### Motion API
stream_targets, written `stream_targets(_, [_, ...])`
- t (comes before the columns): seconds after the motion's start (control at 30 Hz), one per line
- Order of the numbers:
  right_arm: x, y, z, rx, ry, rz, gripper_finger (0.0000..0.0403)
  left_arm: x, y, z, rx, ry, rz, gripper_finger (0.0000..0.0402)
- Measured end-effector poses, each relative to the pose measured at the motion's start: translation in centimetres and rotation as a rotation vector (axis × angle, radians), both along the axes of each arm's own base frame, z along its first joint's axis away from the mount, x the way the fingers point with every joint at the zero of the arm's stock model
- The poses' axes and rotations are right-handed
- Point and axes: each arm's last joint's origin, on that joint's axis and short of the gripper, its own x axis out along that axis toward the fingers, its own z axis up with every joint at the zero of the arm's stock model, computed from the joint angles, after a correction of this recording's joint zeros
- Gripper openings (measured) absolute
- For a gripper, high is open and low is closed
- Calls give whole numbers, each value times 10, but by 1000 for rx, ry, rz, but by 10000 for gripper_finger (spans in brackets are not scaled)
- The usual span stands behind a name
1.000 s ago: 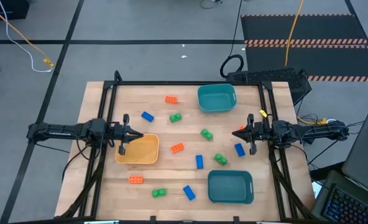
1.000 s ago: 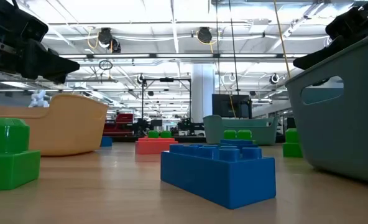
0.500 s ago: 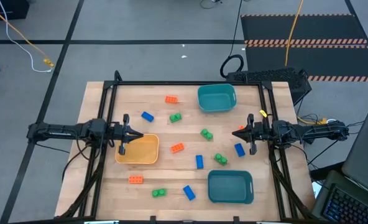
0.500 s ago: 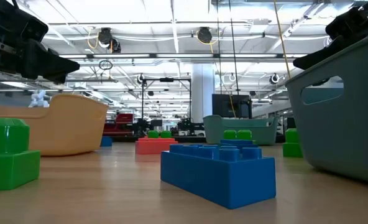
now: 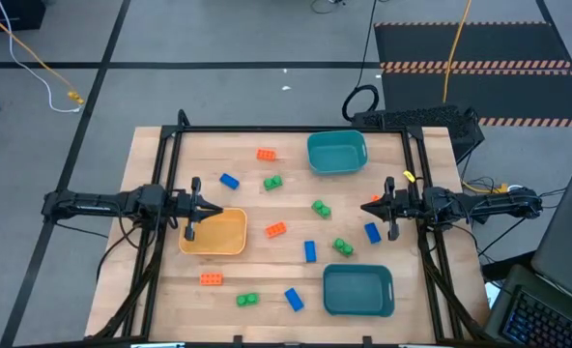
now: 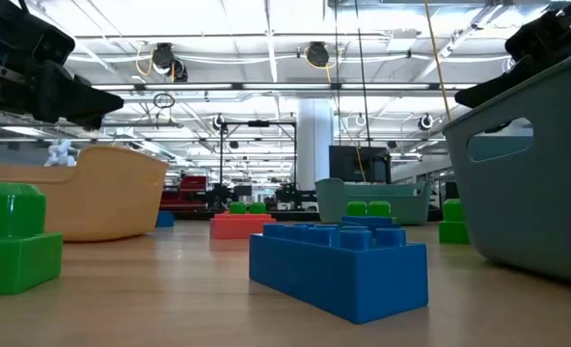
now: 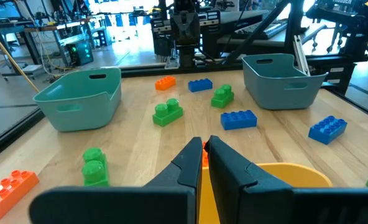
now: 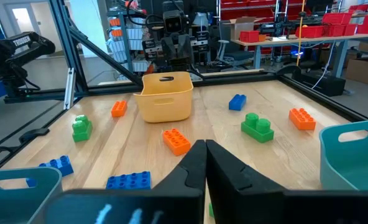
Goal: Sort & place blocks by color
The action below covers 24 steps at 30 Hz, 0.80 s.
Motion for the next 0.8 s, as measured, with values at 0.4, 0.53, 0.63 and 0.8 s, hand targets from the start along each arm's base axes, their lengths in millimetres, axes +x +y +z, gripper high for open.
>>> stream_targets(0.4, [0, 0, 0, -25, -2, 1, 0, 0, 0, 0, 0, 0, 0, 31])
stream_targets(0.53, [0, 0, 4, -22, -42, 0, 0, 0, 0, 0, 0, 0, 0, 31])
stream_targets(0.63, [0, 0, 10, -5, -99, -1, 0, 0, 0, 0, 0, 0, 0, 31])
stream_targets(0.8, [0, 0, 13, 44, -136, -1, 0, 0, 0, 0, 0, 0, 0, 31])
